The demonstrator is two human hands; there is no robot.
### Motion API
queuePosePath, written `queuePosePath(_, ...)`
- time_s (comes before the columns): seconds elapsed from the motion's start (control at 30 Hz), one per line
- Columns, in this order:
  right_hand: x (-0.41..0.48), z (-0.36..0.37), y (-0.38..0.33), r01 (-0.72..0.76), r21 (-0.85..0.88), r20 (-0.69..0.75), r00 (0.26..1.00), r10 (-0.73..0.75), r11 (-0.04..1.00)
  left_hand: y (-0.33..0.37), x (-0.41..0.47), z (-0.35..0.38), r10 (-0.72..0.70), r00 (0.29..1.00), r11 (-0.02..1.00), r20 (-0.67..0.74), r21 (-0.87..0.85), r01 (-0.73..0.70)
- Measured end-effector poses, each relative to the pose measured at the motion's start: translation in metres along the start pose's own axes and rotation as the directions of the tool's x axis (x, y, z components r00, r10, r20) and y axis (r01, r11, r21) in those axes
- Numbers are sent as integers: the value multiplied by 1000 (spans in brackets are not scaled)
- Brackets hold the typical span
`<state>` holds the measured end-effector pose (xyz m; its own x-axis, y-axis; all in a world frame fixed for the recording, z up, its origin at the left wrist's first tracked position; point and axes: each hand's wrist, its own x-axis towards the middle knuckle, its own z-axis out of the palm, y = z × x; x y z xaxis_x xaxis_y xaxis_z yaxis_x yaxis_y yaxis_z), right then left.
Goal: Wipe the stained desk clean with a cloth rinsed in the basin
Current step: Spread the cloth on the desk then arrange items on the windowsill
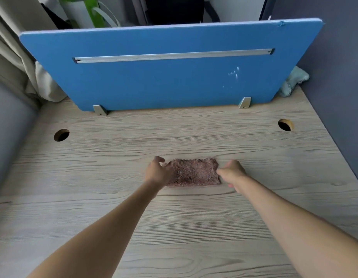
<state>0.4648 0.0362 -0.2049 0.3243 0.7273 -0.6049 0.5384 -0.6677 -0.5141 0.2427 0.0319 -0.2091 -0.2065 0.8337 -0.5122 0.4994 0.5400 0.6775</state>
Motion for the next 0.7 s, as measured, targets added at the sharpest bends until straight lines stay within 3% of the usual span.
queuePosePath(0.07,2,8,1,12,-76,28,1000,-9,997,-11,3,14,106,990,960,97,247,-128)
queuePosePath(0.2,7,25,1,36,-140,-4,999,-37,990,-20,5,35,129,965,762,230,599,-245)
queuePosePath(0.3,12,35,-1,14,-173,-44,999,-22,985,-16,-2,36,129,968,615,217,748,-249)
queuePosePath(0.37,12,39,-3,9,-198,-63,998,-22,980,-12,-6,34,224,961,587,162,765,-266)
queuePosePath(0.4,11,41,-5,24,-208,-70,997,-39,978,-10,-7,32,284,951,637,120,718,-281)
queuePosePath(0.47,3,46,-16,124,-185,-40,990,-133,975,-2,-8,29,295,955,846,28,457,-274)
queuePosePath(0.53,-8,54,-29,287,-154,56,958,-282,945,8,-6,23,97,995,995,18,4,-97)
queuePosePath(0.6,-23,64,-44,456,-125,252,873,-417,881,12,-2,14,-97,993,939,68,-323,114)
queuePosePath(0.67,-31,72,-53,495,-80,375,819,-434,865,2,5,7,-158,986,925,51,-341,166)
queuePosePath(0.7,-30,73,-54,479,-81,346,836,-426,874,-5,8,5,-167,986,944,16,-287,165)
